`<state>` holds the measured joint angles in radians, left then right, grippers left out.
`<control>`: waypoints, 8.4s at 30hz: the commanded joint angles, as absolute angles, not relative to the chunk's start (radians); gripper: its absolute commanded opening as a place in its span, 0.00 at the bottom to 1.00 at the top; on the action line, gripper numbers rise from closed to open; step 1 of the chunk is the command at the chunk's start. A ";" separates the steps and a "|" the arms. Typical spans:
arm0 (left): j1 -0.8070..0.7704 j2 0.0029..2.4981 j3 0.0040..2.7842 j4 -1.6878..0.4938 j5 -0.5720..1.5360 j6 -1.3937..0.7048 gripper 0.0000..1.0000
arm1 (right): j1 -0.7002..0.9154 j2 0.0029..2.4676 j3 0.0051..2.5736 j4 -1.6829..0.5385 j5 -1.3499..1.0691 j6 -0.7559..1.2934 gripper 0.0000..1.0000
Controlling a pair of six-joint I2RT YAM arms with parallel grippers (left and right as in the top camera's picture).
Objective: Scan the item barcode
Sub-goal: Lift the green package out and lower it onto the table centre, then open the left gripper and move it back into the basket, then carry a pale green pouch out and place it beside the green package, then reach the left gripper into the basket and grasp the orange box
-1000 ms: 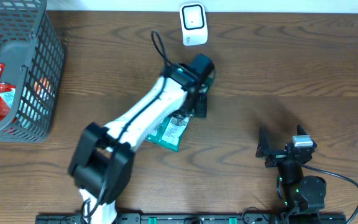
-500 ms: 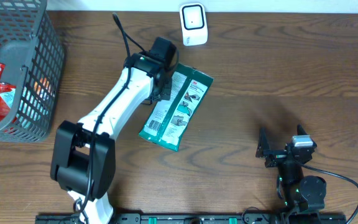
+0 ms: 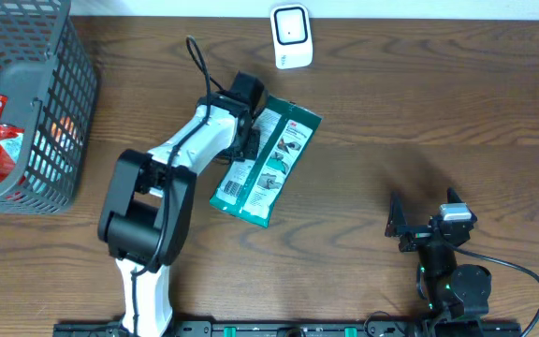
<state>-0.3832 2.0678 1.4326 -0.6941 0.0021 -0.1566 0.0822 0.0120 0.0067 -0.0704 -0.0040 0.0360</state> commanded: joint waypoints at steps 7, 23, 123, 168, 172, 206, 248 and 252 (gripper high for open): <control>-0.397 2.100 1.421 -0.798 0.244 -0.155 0.07 | 0.073 0.007 0.005 -0.074 -0.005 0.021 0.99; -0.430 2.080 1.422 -0.830 0.284 -0.328 0.08 | 0.073 0.007 0.005 -0.074 -0.005 0.021 0.99; 0.728 2.185 1.656 -0.854 0.288 -0.028 0.23 | 0.073 0.007 0.005 -0.074 -0.005 0.021 0.99; -0.006 1.407 1.368 -0.999 0.366 -0.220 0.07 | 0.073 0.007 0.005 -0.074 -0.005 0.021 0.99; -0.121 1.504 1.259 -0.873 0.366 -0.220 0.07 | 0.073 0.007 0.005 -0.074 -0.005 0.021 0.99; -0.363 1.893 1.272 -0.769 0.328 -0.311 0.65 | 0.073 0.007 0.005 -0.074 -0.005 0.021 0.99; -0.358 1.710 1.156 -0.653 0.277 -0.263 0.08 | 0.073 0.007 0.005 -0.074 -0.005 0.021 0.99; -0.348 1.616 1.218 -0.699 0.275 -0.263 0.10 | 0.073 0.007 0.005 -0.074 -0.005 0.021 0.99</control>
